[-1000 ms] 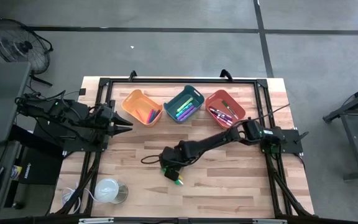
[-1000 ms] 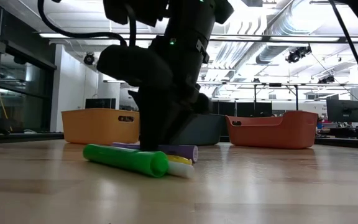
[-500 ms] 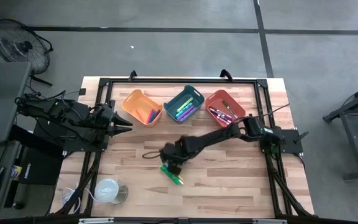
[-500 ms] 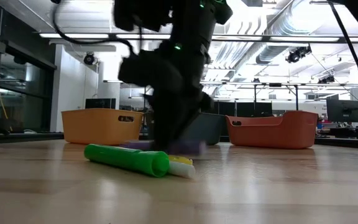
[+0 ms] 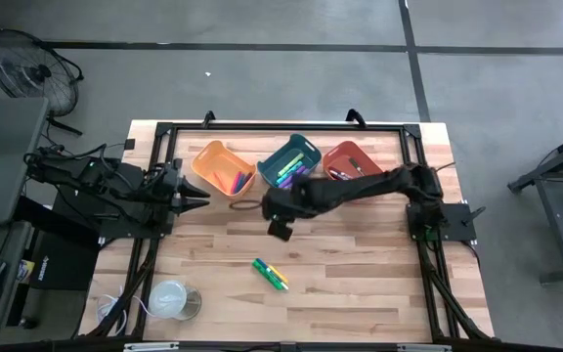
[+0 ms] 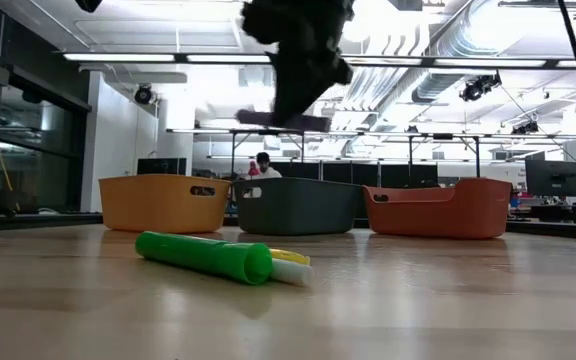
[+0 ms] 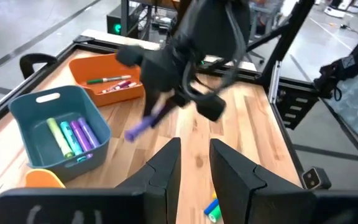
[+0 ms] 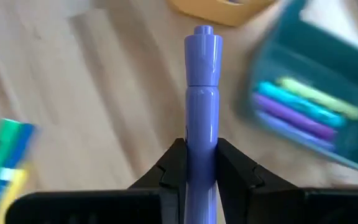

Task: Pick & Place Markers
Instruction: Put the purple highlighter pen into the blue bin

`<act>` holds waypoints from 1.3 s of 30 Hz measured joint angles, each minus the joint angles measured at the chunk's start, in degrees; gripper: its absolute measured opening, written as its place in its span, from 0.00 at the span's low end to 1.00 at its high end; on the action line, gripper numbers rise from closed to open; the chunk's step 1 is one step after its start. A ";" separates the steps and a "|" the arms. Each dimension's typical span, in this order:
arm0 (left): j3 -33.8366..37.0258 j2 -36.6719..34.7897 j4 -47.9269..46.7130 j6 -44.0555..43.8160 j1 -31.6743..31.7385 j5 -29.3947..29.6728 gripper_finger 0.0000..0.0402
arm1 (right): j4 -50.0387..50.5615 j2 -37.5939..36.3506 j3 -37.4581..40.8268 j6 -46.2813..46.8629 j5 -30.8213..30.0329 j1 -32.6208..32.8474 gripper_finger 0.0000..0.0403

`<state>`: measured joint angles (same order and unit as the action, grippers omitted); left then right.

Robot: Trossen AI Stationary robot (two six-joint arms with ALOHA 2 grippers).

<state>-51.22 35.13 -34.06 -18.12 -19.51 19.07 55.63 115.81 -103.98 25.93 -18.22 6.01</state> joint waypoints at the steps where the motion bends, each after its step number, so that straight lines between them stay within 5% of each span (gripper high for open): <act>1: 0.00 -0.01 0.02 -0.17 0.00 0.15 0.21 | 0.92 -0.89 0.02 -1.15 -0.59 -0.64 0.13; 10: 0.02 0.01 0.08 -2.29 0.00 5.52 0.21 | 4.76 -7.32 -0.09 -18.84 -2.12 -9.23 0.13; 24: 0.09 0.01 0.12 -11.13 0.00 12.20 0.21 | 4.00 -7.64 -0.09 -55.08 10.62 -24.05 0.13; 39: 0.13 3.78 1.47 -15.97 0.00 17.94 0.21 | -2.40 -6.48 -0.12 -70.16 25.47 -32.45 0.13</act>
<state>-51.09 38.91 -32.58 -34.10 -19.51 37.01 53.22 109.32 -104.09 -44.23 7.25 -26.44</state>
